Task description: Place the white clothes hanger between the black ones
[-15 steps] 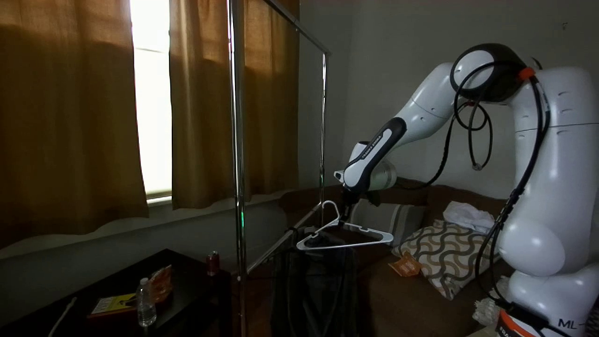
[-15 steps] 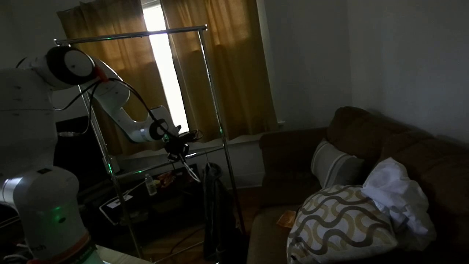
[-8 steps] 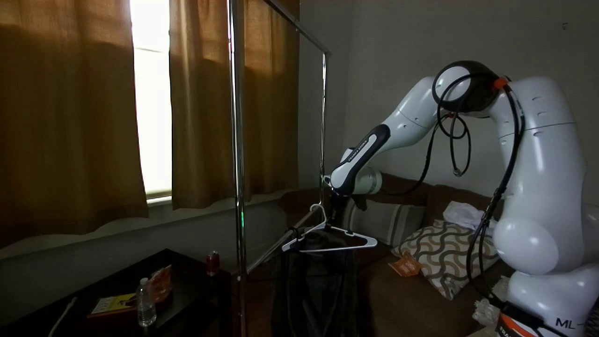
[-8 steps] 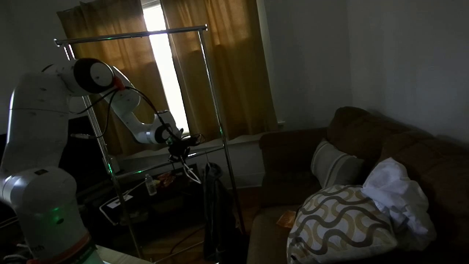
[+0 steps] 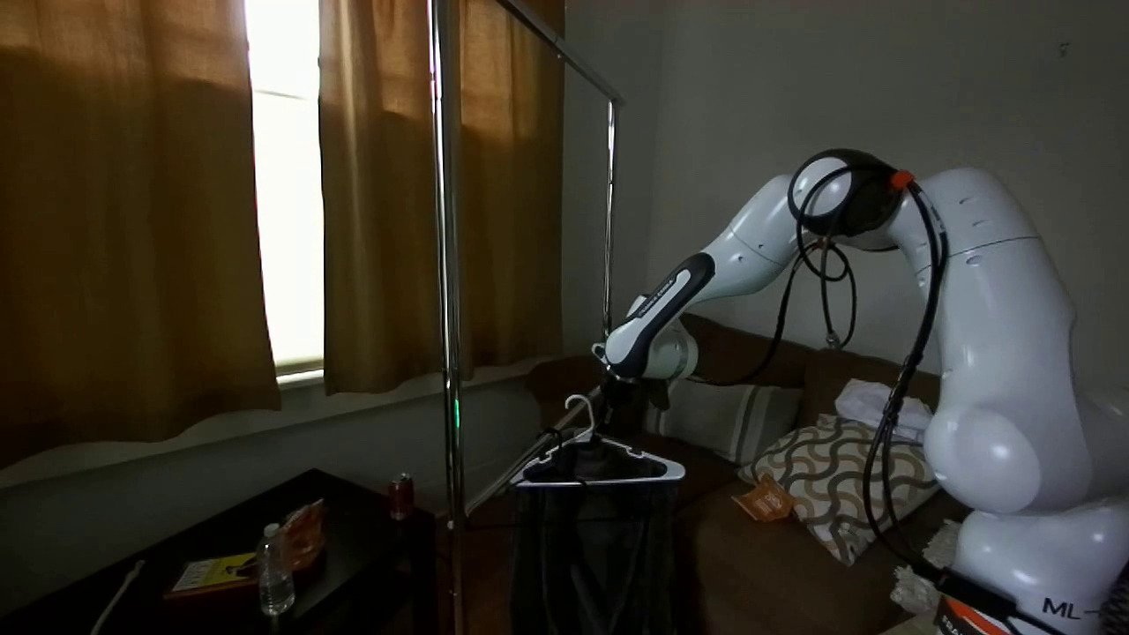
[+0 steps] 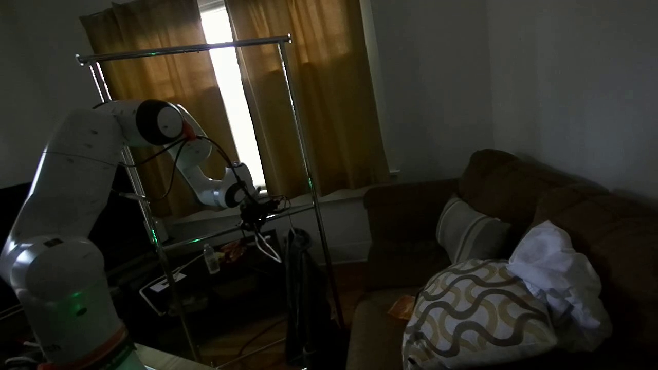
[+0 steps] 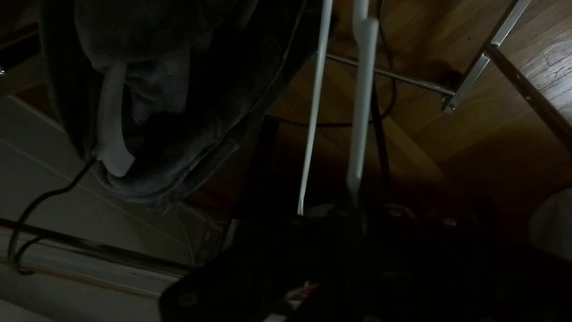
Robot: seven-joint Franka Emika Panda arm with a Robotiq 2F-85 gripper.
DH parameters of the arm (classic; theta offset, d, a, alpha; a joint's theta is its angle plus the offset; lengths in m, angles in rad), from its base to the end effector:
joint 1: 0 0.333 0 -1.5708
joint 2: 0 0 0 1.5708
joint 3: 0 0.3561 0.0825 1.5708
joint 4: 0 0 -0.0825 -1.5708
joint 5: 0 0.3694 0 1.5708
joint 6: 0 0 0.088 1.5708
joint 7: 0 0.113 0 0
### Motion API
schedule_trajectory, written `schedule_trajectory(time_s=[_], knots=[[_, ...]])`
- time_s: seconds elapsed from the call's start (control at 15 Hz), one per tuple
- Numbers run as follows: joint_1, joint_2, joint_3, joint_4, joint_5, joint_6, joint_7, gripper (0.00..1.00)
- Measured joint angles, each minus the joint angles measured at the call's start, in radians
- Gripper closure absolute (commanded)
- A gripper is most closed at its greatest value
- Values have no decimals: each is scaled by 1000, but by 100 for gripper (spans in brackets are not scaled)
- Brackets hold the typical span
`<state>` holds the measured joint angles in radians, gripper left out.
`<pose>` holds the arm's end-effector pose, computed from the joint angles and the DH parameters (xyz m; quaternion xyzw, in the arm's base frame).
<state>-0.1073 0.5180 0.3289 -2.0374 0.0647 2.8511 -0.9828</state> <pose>0.6281 0.1215 0.2721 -0.8437 -0.5051 -0.1799 0.0250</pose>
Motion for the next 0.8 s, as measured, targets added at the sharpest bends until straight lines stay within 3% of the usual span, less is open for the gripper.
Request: schedule_trajectory(time_s=[0.8], knots=[[-7, 165, 52, 139, 0, 0, 0, 98]])
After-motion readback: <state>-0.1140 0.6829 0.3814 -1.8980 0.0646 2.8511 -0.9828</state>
